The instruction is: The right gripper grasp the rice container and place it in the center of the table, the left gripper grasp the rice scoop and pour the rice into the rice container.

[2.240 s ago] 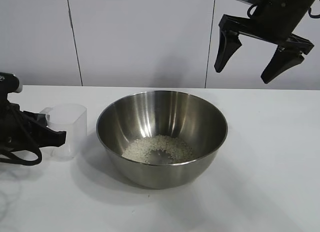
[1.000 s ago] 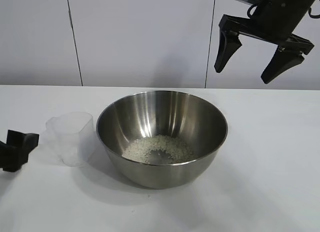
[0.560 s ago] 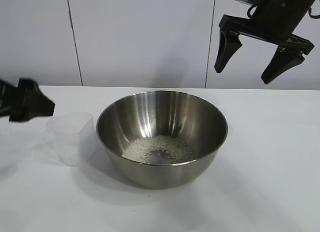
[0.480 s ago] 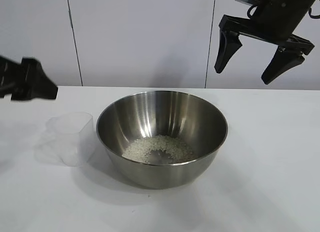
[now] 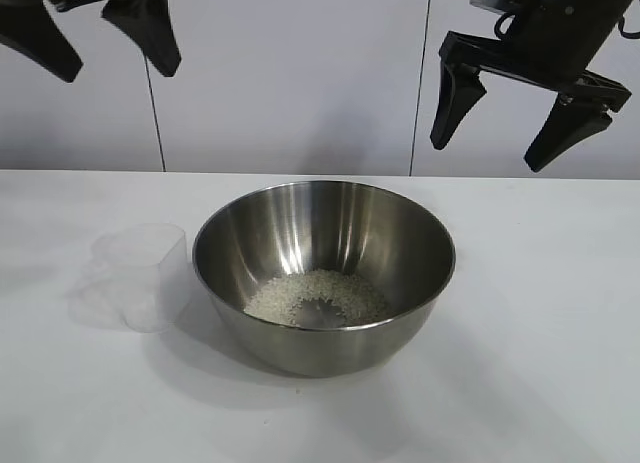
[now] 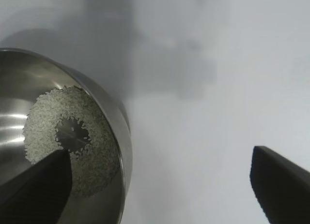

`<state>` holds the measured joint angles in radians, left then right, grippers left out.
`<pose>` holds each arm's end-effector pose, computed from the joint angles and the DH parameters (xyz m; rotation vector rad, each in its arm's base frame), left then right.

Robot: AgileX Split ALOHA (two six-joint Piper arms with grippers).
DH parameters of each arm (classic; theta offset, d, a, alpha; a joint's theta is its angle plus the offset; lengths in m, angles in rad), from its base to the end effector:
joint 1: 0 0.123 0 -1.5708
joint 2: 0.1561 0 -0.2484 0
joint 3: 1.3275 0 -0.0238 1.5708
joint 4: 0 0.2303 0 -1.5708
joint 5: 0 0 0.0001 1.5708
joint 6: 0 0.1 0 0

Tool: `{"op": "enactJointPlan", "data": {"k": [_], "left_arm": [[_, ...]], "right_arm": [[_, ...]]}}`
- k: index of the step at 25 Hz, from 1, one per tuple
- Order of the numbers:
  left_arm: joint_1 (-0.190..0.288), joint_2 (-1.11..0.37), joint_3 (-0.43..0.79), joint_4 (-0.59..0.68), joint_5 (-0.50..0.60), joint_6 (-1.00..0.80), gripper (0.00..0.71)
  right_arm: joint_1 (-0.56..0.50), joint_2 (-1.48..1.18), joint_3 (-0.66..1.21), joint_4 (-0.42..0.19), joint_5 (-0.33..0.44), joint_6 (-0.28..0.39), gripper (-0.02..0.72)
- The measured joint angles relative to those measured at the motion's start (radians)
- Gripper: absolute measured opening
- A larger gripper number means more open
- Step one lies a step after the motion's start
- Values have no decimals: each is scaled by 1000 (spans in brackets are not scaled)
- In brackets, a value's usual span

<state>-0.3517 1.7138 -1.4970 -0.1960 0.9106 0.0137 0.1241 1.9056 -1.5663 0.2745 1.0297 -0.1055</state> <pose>0.3283 -0.1369 0.2694 0.3758 2.6007 -0.3634 0.3695 0.0695 0.2149 -0.1726 2.8287 0.3681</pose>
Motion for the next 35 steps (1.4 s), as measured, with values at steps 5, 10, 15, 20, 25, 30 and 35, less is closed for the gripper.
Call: {"op": "enactJointPlan", "data": {"k": [5,10,15,20,25,30,35], "left_arm": [[90,125,-116,-257,113,50,659],[126,144,-123,-411,115,90,659],[126,145,-126,-424,115,98,659],[126,145,-126,-423,115,119,659],[126,145,-126,-422,105,121,659],[126,145,-126,-422,108,121,659],[126,145,-126,-417,114,121,659]], "right_arm": [[0,0,0,43,0,0,694],[0,0,0,89,-6,0,694],[0,0,0,96,-7,0,694],[0,0,0,96,-11,0,694],[0,0,0,97,-19,0,694],[0,0,0,105,-33,0,694],[0,0,0,146,-57,0,694]]}}
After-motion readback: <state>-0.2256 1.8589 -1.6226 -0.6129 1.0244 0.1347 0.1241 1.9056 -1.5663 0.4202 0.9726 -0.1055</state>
